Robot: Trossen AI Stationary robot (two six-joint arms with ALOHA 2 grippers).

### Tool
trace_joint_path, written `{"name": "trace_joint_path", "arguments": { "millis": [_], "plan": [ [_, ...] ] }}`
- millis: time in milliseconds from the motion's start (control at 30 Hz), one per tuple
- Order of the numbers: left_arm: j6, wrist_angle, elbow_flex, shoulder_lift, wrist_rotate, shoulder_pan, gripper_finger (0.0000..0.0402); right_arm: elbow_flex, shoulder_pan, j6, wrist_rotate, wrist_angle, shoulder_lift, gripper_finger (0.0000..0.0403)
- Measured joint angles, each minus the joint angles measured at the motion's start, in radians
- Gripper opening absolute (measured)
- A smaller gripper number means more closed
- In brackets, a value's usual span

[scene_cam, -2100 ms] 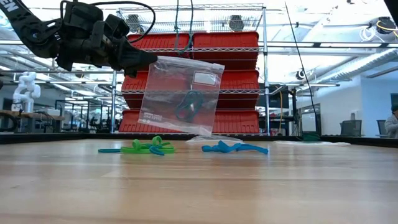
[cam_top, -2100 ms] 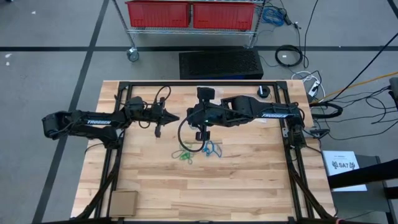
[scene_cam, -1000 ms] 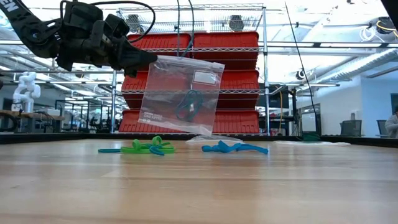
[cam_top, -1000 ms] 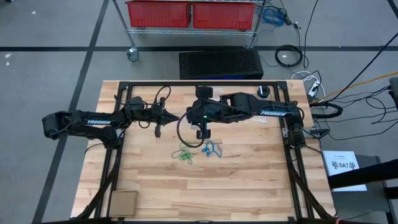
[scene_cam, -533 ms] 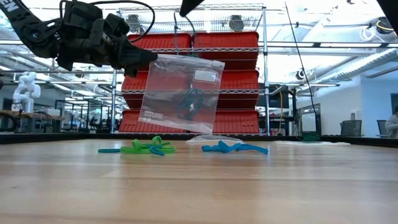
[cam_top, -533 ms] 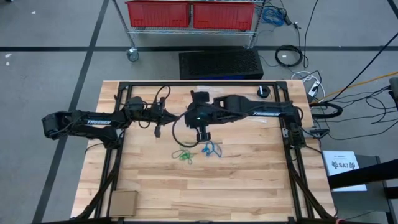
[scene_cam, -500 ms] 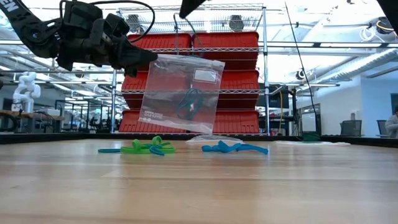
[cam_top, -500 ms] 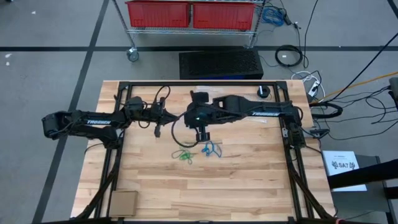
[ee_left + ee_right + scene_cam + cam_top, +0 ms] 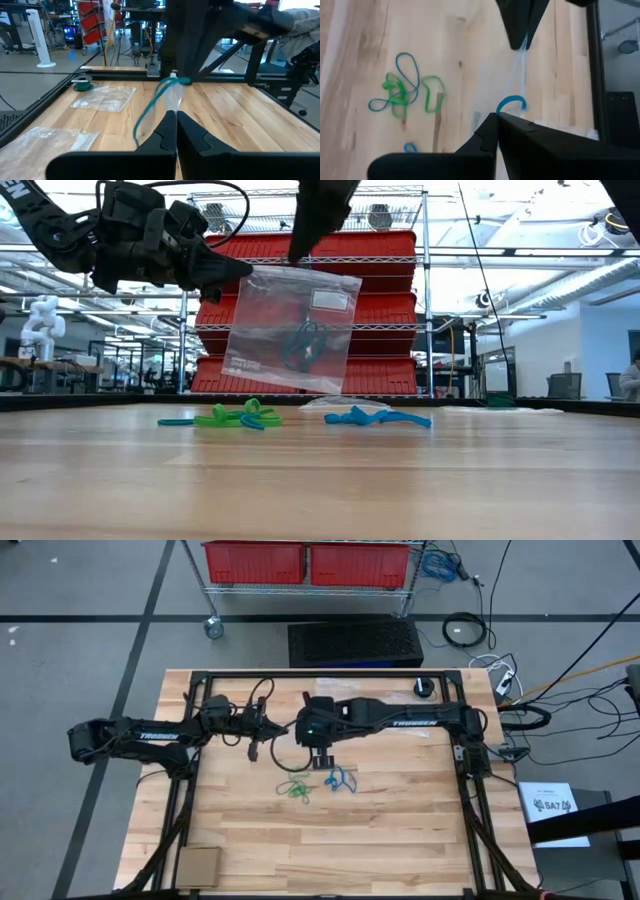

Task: Sort rubber bands
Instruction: Put the dark blue rubber band into the left zip lock bag

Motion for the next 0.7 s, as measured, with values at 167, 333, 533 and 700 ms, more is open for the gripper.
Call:
{"name": "trace_joint_path", "arguments": {
  "millis": [167,333,533,700],
  "plan": [
    [0.000,0.000,0.000,0.000,0.000,0.000,0.0001,-0.026,-0.016,0.035,-0.002,0.004,0.000,0.0000],
    [0.000,0.000,0.000,0.000,0.007,0.000,0.0001,-0.029,-0.037,0.070,-0.023,0.010,0.000,0.0000],
    [-0.001,-0.001,0.005,0.000,0.028,-0.001,0.0001,-0.029,-0.059,0.109,-0.084,0.023,0.000,0.0000],
    [-0.001,-0.005,0.005,0.000,0.028,-0.001,0.0001,-0.029,-0.061,0.112,-0.101,0.035,0.000,0.0000]
  ]
}}
